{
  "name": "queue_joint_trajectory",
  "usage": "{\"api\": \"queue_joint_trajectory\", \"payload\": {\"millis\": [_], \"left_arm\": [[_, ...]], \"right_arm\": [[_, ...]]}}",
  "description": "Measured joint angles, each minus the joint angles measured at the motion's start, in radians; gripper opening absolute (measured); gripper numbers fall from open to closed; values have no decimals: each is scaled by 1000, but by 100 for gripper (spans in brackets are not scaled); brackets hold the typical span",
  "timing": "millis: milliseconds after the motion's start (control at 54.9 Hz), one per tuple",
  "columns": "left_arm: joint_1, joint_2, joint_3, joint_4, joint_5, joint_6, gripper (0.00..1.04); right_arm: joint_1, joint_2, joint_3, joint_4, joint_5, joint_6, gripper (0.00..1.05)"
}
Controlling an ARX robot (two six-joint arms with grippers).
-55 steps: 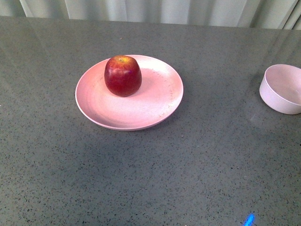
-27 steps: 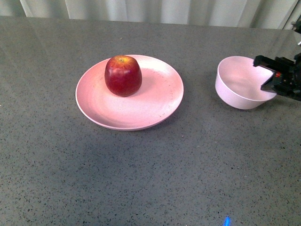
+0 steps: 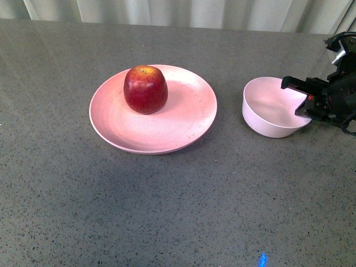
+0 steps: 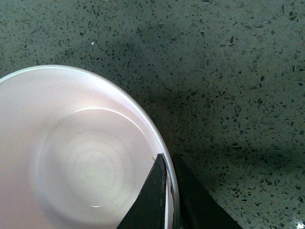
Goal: Move apple from plate to bowl
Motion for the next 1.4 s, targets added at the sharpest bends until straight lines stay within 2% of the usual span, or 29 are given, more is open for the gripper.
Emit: {"api": "queue_joint_trajectory", "payload": {"millis": [91,273,419,510,637,710,1001,1401], "left_arm": [[0,0,0,0,0,0,96],[0,0,0,0,0,0,96],[0,0,0,0,0,0,96],[0,0,0,0,0,0,96],[0,0,0,0,0,0,96],[0,0,0,0,0,0,96],[0,0,0,0,0,0,96],[0,0,0,0,0,0,96]], "right_arm": [[0,1,0,0,-1,0,3],[0,1,0,19,-14,7,30],[-8,-24,-20,47,-29,11,58],[-11,-58,-42,67,-33,9,68],[-9,-167,-98,113,-16,-48,89],[-1,-232,-129,132,-12,-95,97],[54,-359,-171,143,-17,-258,96],[54,-357,-176,143,-16,-271,96]]}}
